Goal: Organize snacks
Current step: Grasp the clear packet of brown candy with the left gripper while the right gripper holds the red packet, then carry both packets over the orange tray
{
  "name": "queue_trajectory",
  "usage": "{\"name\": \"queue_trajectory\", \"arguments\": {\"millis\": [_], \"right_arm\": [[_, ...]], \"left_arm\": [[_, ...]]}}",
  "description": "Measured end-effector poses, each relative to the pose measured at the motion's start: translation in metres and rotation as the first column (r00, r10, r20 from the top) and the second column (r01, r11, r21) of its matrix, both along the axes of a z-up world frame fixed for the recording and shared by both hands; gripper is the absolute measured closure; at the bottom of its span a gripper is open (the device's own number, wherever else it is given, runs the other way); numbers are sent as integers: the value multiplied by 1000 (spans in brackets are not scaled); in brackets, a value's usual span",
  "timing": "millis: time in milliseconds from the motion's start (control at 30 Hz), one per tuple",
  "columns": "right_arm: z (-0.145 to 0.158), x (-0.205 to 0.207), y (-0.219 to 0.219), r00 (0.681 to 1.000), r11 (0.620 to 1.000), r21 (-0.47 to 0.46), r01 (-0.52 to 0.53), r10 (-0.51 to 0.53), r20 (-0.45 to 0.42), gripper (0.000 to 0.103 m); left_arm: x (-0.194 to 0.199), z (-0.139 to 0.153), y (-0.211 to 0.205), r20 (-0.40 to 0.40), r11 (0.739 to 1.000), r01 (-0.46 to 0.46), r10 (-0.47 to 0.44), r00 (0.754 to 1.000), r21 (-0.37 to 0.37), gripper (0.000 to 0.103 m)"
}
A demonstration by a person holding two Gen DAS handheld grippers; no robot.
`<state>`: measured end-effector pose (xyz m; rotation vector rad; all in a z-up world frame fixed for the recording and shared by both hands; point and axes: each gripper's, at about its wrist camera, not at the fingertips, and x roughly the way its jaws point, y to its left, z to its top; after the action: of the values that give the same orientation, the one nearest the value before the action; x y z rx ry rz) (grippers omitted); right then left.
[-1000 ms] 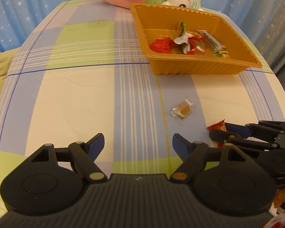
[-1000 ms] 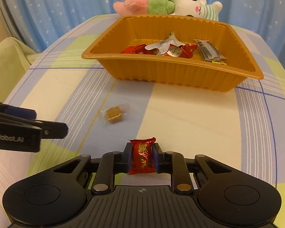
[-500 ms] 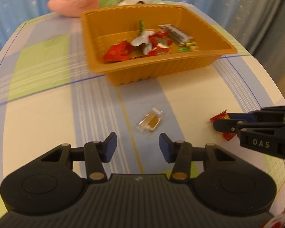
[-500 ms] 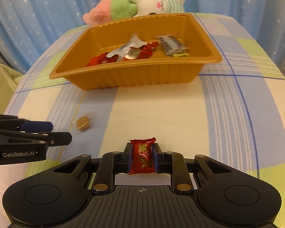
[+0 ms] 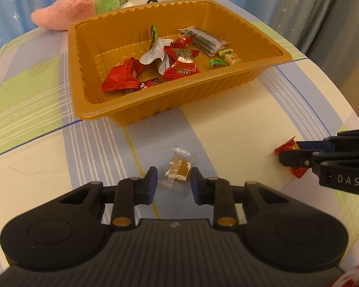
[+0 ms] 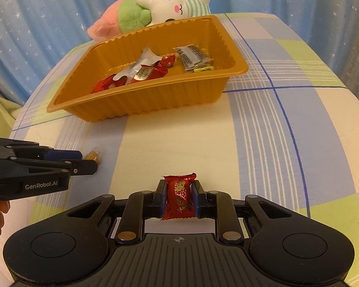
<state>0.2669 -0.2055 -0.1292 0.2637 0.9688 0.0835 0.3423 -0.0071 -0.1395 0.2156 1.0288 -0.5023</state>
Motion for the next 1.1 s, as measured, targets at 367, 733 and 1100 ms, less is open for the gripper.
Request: {"name": "queue_trajectory", "arguments": {"millis": [367, 733, 1100], "right_arm": [[-1, 3, -1, 1000, 1000, 5, -2, 2, -3, 81], [-1, 4, -5, 1000, 1000, 10, 3, -3, -3, 81], [3, 1, -4, 1000, 1000, 16, -16, 16, 7, 81]], "left_arm": [[7, -1, -9, -11, 1000, -6, 6, 1000, -5, 77], [6, -1, -14, -7, 1000, 6, -6, 1000, 10, 85], [-2, 5, -13, -2, 1000, 0, 0, 1000, 2, 85]]}}
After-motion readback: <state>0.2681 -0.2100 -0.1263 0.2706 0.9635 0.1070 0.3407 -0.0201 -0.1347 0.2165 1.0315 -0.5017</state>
